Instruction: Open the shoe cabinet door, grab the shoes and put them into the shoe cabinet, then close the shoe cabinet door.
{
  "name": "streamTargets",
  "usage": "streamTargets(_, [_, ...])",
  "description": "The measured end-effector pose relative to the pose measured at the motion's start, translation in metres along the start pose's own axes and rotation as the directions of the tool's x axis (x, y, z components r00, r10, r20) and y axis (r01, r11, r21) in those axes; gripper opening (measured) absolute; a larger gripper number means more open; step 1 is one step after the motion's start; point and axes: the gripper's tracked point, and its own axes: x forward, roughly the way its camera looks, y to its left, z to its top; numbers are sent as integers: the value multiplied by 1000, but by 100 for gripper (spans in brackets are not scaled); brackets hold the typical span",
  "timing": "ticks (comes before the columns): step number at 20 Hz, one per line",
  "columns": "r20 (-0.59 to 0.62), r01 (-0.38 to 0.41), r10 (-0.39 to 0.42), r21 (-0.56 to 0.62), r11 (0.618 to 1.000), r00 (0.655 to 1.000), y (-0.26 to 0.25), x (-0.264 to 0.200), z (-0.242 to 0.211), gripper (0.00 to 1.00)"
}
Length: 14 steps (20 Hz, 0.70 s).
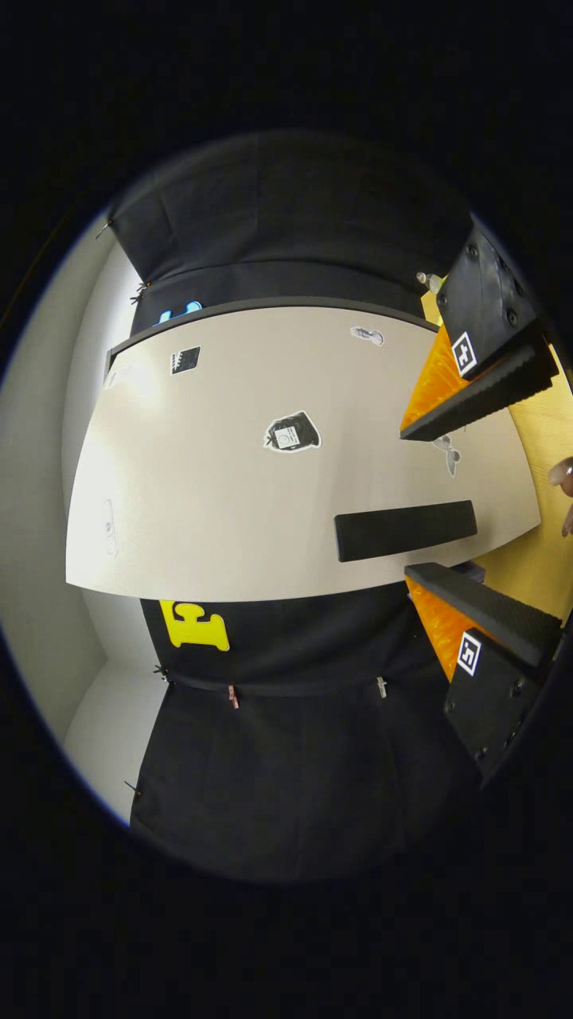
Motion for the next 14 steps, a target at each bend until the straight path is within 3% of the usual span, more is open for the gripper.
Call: streamTargets(14, [22, 45, -44, -54, 998, 999, 6, -6, 4, 100])
